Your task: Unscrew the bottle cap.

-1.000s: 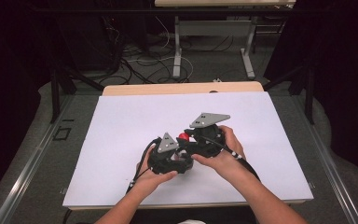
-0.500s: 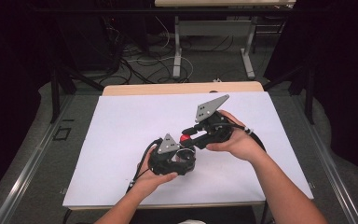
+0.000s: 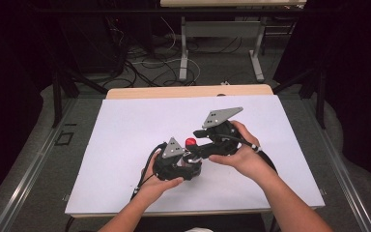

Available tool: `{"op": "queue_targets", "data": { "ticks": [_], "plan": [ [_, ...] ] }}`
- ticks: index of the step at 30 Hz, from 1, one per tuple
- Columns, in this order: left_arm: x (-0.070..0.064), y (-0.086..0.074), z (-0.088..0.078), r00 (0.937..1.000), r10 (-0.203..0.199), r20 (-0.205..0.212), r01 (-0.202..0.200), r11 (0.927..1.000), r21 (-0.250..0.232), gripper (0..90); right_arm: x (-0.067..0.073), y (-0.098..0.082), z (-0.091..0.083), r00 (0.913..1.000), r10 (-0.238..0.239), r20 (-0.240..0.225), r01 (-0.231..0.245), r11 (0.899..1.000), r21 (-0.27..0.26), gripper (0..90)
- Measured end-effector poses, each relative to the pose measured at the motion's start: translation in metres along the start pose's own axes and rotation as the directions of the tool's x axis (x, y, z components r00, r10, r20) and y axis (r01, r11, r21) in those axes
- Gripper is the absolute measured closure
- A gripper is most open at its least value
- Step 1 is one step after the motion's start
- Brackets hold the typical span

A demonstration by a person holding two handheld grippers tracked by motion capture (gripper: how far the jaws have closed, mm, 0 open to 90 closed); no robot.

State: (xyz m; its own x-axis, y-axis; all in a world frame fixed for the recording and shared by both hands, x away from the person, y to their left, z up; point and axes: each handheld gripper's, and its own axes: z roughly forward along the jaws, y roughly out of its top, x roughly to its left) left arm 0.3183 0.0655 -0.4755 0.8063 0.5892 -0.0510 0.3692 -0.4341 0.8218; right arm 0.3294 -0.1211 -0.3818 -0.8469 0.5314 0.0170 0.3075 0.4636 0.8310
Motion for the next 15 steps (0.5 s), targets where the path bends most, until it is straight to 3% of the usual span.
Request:
{"op": "queue_targets", "data": {
  "ticks": [3,4,8,12,15],
  "plan": [
    [-0.002,-0.001,0.002,0.9996,-0.022,-0.016,0.022,0.9995,-0.025,30.3,0.012,-0.005,0.0,0.9928,0.059,0.104,-0.054,0.997,-0.049,52.0],
    [-0.002,0.0,0.002,0.9997,-0.02,-0.017,0.02,0.9995,-0.023,30.3,0.016,-0.006,0.001,0.9909,0.065,0.117,-0.059,0.997,-0.054,52.0],
    [-0.003,0.0,0.002,0.9997,-0.016,-0.016,0.016,0.9998,-0.015,30.2,0.023,-0.01,0.011,0.9851,0.1,0.14,-0.088,0.992,-0.095,51.8],
    [-0.003,0.0,0.002,0.9997,-0.016,-0.02,0.016,0.9996,-0.022,30.3,0.022,-0.012,0.019,0.9803,0.088,0.176,-0.075,0.994,-0.08,54.2],
    [-0.003,-0.001,0.002,0.9995,-0.023,-0.02,0.022,0.9995,-0.021,30.3,0.02,-0.013,0.019,0.982,0.105,0.157,-0.091,0.992,-0.092,56.7]
  ]
}}
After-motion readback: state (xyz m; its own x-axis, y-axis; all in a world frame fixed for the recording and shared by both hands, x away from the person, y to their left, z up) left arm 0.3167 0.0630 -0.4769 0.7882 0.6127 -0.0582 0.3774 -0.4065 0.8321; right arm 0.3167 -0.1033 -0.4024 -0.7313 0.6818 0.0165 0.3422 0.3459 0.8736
